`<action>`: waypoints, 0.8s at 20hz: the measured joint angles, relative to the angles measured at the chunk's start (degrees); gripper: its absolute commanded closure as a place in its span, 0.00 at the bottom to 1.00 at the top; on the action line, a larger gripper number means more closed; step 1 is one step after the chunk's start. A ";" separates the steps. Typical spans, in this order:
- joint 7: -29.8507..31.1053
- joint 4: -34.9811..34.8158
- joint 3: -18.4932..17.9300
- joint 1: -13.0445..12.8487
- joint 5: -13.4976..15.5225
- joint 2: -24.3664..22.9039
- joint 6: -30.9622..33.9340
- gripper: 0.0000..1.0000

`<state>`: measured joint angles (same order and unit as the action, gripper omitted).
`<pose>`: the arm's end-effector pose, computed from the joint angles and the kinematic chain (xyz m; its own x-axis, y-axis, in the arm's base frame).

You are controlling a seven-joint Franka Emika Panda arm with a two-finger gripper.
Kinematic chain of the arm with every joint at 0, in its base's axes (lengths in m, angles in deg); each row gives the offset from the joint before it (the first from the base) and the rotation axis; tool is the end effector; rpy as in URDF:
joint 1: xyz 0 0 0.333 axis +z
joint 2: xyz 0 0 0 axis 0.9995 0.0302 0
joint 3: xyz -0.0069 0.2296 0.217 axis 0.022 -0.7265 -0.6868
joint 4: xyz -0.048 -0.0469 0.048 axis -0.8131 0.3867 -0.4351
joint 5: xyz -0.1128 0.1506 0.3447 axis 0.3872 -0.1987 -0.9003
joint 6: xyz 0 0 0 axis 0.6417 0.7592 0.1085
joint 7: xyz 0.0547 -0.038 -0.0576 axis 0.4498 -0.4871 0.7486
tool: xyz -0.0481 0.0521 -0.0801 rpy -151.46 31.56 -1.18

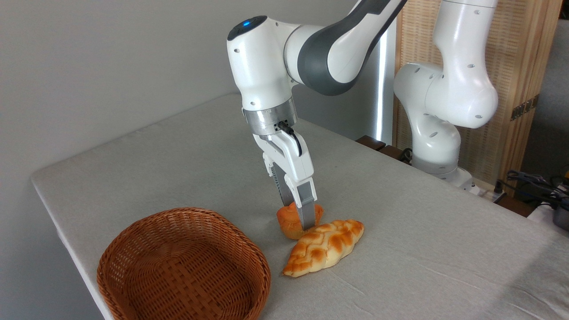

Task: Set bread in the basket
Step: 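Lift the orange bun and carry it over the wicker basket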

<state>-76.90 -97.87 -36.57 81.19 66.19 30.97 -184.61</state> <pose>0.4432 -0.0494 0.4160 0.5030 -0.8546 -0.1290 -0.8634 -0.5036 -0.0305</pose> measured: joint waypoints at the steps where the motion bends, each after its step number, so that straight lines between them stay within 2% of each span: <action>1: 0.00 -0.01 0.00 -0.01 0.00 0.00 0.00 0.77; 9: 0.01 1.34 -0.23 -0.01 0.60 -0.17 0.11 0.80; 11: 0.01 5.25 -0.64 -0.01 2.93 -0.34 0.93 0.78; 14: 0.02 13.39 -2.88 0.01 9.06 -0.29 3.93 0.77; 16: 0.01 18.61 -4.40 0.03 12.73 1.44 4.92 0.76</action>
<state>-76.89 -79.26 -40.97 81.22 78.91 32.41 -179.70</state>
